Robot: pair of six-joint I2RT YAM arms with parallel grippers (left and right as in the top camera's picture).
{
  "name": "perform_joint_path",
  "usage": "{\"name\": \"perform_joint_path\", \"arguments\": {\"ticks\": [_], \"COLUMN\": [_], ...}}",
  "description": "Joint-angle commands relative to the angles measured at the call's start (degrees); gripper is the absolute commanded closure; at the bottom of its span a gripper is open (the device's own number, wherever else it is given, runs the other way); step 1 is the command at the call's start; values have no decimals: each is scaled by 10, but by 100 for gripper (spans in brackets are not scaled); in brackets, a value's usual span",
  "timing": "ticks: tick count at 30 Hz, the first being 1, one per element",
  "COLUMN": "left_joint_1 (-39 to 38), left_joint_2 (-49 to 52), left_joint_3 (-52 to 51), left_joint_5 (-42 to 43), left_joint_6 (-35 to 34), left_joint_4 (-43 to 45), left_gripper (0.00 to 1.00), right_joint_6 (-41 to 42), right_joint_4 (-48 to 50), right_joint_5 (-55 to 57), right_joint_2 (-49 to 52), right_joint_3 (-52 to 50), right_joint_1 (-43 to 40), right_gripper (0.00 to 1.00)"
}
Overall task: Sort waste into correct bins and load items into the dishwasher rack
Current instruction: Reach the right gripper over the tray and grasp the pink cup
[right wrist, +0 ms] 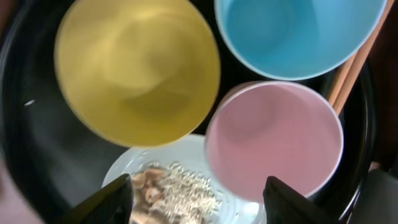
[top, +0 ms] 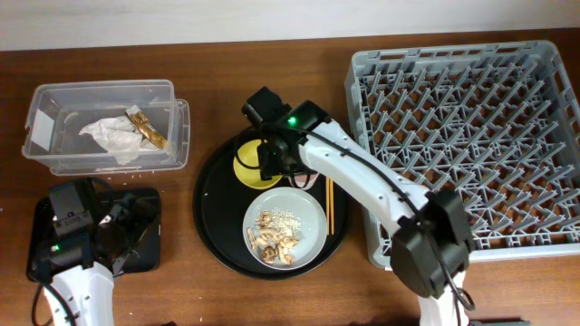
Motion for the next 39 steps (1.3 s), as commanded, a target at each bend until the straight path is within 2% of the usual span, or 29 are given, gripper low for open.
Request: {"name": "perform_joint_path", "arguments": {"ticks": [1,9,13,20,26,39], "left_joint_1": [3,3,3,3,3,3], "left_joint_2": [0,0,0,0,0,0], "left_joint_3": [0,0,0,0,0,0], "left_joint_5": [2,2,2,2,2,2], "left_joint_6": [-6,-6,-6,-6,-6,-6], "left_joint_4": [-1,-1,-1,-1,-1,-1], "left_gripper": [1,1,1,1,1,1], "right_joint_6": [33,33,33,33,33,33], "right_joint_4": [0,22,23,24,23,21], "right_joint_5": [41,41,50,52,47,49], "right_joint_2": [12,45,48,59,60,60], "right_joint_3": [10,9,9,9,9,9], "right_joint_1": [2,3,3,3,3,3], "right_gripper": [39,45,55,57,68,66]}}
